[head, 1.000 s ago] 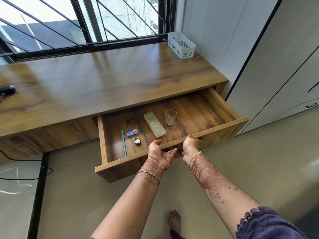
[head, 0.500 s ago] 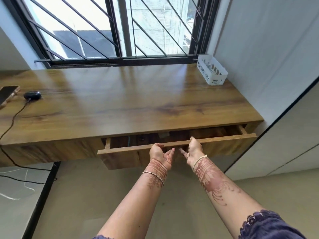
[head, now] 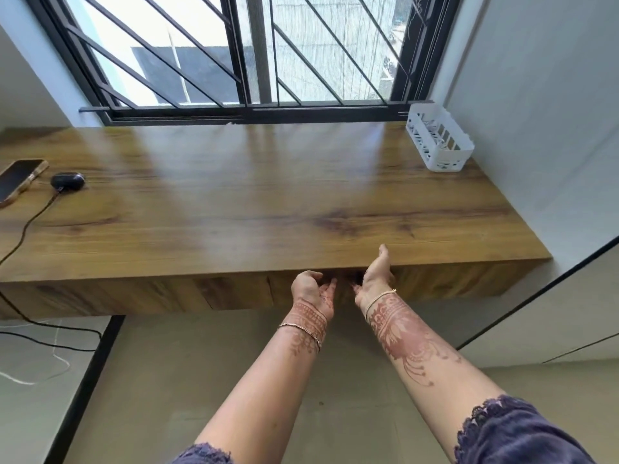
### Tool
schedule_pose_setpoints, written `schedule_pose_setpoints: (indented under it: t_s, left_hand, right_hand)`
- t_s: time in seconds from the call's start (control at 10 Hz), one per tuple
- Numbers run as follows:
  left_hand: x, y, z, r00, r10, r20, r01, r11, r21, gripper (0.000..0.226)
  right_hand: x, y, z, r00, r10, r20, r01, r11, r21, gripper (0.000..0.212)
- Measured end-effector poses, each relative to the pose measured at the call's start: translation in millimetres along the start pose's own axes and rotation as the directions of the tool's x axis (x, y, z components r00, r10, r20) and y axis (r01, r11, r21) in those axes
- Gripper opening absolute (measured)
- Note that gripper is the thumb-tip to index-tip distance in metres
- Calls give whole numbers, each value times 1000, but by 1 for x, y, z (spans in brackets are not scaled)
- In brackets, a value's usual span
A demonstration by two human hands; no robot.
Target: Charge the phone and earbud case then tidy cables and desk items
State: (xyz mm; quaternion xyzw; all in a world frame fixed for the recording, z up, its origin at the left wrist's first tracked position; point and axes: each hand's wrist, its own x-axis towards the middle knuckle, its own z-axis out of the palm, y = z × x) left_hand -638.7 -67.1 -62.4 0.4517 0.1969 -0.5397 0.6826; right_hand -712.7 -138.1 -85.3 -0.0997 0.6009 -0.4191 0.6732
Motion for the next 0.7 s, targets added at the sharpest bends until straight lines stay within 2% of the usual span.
schedule_pose_setpoints:
  t_s: [0.3, 0.4, 0.5, 0.6, 0.7]
  left_hand:
    - [2, -3, -2, 1000, 5, 15, -5, 1000, -4, 17]
    - [3, -4, -9, 1000, -2, 26, 2, 1000, 25, 15]
    - [-3, -5, -22, 999, 0, 54, -4, 997, 79, 16]
    - [-12, -5, -24, 995, 4, 95, -10, 998, 63, 31]
    - [-33, 2, -28, 984, -11, 179, 2, 999, 51, 36]
  right_hand:
    - [0, 1, -5, 998, 7, 63, -4, 999, -50, 95]
    - [-8, 3, -12, 995, 21, 101, -16, 998, -53, 90]
    - [-22, 3, -29, 985, 24, 171, -28, 999, 21, 71]
    - [-32, 3, -35, 980, 1, 198, -26, 992, 123, 63]
    - [-60, 6, -37, 983, -51, 174, 17, 981, 192, 58]
